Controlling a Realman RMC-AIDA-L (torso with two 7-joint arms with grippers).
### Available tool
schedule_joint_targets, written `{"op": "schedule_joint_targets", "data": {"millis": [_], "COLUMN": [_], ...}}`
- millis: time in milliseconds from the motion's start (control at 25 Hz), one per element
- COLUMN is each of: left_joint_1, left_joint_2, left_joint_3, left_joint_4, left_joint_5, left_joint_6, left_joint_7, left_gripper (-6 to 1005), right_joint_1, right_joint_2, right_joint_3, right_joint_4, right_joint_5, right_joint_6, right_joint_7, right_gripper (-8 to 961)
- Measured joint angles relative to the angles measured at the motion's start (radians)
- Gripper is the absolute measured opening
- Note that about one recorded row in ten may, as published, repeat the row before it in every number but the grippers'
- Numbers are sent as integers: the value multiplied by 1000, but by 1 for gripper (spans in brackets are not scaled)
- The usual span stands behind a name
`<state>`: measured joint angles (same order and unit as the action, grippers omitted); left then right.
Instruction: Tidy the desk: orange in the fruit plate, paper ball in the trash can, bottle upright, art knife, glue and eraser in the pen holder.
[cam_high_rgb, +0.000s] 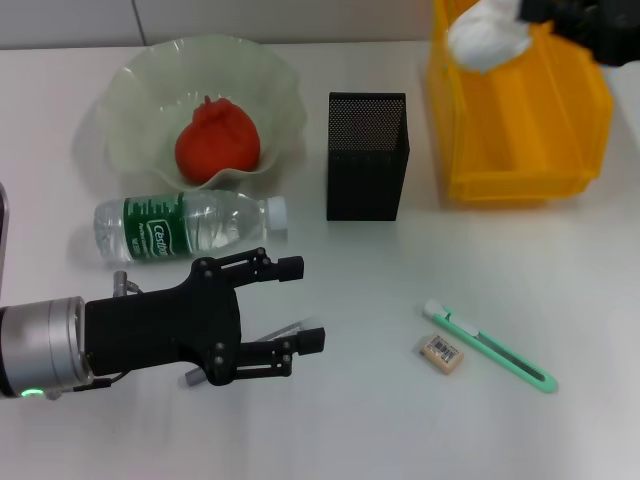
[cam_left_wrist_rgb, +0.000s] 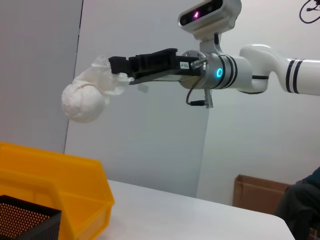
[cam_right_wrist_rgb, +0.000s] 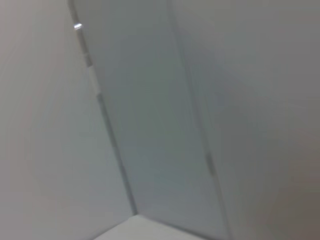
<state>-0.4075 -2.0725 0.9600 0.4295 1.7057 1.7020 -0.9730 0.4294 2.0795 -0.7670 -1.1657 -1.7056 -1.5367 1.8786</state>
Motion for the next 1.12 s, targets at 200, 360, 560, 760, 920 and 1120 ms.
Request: {"op": "schedule_joint_targets", "data": {"millis": [200,360,560,760,920,1120], "left_joint_1": [-1,-1,-9,-10,-10,-12], "left_joint_2": [0,0,0,2,2,1], "left_joint_3": [-4,-4,-6,-7,-7,-7], "left_joint_4": [0,0,0,0,0,0], "left_joint_5": [0,0,0,0,0,0], "left_joint_6": [0,0,-2,-2,-2,-2], "left_joint_7": [0,0,0,0,1,0], "left_gripper": [787,787,786,786,786,785], "right_joint_1": [-4,4,20,37,53,71], "right_joint_2": [-5,-3,-13,-27,-18,-1], "right_joint_3": [24,21,17,16,13,-1], "right_joint_4": [1,9,55,124,150,176], "right_joint_5": [-33,-61,-67,-72,-131,-165], "right_joint_6": [53,114,181,240,304,347], "right_joint_7": [-1,-1,-4,-4,-27,-69], "right_gripper": [9,11,13,15,17,19]}}
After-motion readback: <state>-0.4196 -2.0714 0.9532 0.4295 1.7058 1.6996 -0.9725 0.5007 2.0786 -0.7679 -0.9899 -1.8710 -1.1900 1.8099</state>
